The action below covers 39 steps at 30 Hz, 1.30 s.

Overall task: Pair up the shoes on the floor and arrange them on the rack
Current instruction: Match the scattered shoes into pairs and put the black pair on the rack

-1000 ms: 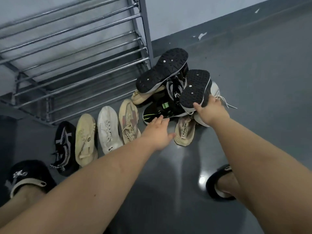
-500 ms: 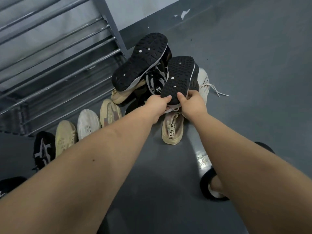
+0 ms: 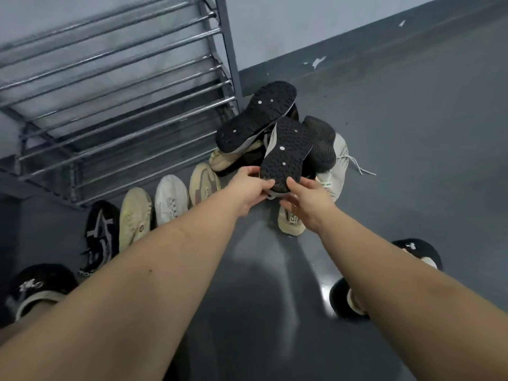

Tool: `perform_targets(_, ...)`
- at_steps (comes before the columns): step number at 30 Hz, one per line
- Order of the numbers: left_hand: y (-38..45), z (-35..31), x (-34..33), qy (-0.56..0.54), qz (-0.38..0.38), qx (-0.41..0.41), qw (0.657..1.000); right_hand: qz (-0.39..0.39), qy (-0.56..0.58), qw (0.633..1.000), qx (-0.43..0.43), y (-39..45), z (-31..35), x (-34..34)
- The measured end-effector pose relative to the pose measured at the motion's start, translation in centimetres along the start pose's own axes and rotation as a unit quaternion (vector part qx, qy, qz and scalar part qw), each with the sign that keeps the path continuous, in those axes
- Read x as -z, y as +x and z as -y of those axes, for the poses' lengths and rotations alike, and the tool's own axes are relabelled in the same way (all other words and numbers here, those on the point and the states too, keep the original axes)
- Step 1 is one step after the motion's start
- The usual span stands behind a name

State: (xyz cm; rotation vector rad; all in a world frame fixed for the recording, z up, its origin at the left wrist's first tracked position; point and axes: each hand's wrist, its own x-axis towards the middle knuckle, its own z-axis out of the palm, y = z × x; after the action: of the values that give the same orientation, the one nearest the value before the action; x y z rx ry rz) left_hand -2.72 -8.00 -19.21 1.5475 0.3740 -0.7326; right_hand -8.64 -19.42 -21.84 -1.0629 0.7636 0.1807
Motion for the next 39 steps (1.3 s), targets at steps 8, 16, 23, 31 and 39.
perform_targets(8, -9.7, 3.5, 9.7, 0.073, 0.006, -0.029, 0.997, -0.004, -0.12, 0.989, -0.082, -7.1, -4.0, -6.2)
perform_targets(16, -15.4, 11.7, 15.2, 0.247, -0.041, -0.115, 0.961, 0.067, -0.144, 0.954, -0.254, -13.1, -9.3, -11.1)
perform_targets(23, -17.8, 16.2, 16.4, 0.258, -0.031, -0.123, 0.958, 0.043, -0.125, 0.961, -0.243, -16.0, -13.8, -10.4)
perform_targets(31, -18.6, 14.1, 16.3, -0.001, -0.036, 0.001, 0.999, 0.084, -0.086, 0.974, -0.192, -16.5, -12.9, -8.7)
perform_targets(39, -18.6, 14.9, 16.8, -0.196, 0.041, 0.091, 0.975, 0.139, -0.066, 0.97, -0.187, -16.6, -13.2, -8.9)
